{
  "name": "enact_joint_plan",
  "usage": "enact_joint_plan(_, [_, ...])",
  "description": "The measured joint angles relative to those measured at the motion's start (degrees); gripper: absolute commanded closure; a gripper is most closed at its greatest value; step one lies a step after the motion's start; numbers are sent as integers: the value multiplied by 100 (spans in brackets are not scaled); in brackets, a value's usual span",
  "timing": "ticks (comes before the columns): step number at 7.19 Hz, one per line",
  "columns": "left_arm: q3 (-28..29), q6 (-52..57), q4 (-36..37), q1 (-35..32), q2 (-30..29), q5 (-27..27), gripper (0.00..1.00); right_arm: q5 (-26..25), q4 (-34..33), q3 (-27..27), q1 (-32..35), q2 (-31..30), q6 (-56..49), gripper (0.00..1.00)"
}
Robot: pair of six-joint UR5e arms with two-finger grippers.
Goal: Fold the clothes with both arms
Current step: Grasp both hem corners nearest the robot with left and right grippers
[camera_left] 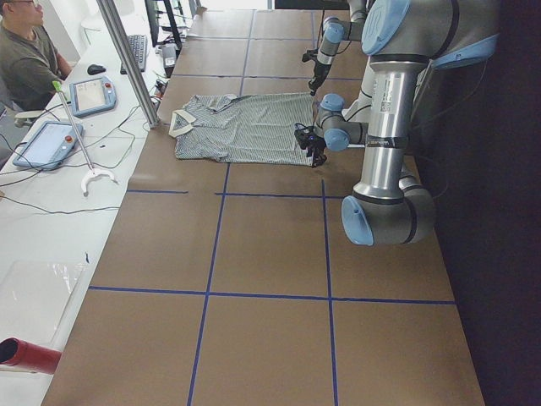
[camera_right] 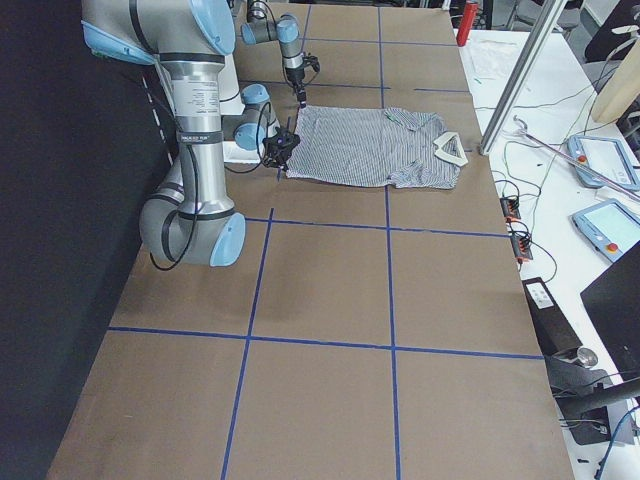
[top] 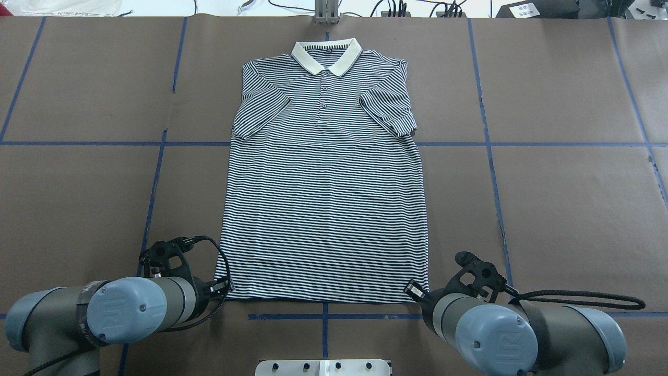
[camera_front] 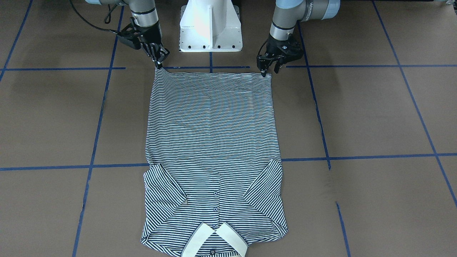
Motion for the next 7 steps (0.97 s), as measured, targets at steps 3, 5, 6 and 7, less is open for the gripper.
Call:
enact_joint_plan(3, [65,3,-20,6,-9,-7,100,0,0,-1,-9,0,0,100])
enact_joint_plan(5, [56,3,-13,12,-8,-10,100,0,0,-3,-11,-3,0,100])
enact_joint_plan(6, [13,4,-3,13,-21,-11,100,0,0,-5,-14,-11,0,100])
enact_joint_plan(7, [-64,4,11,14,-49,-7,100,0,0,-3,-30,-24,2,100])
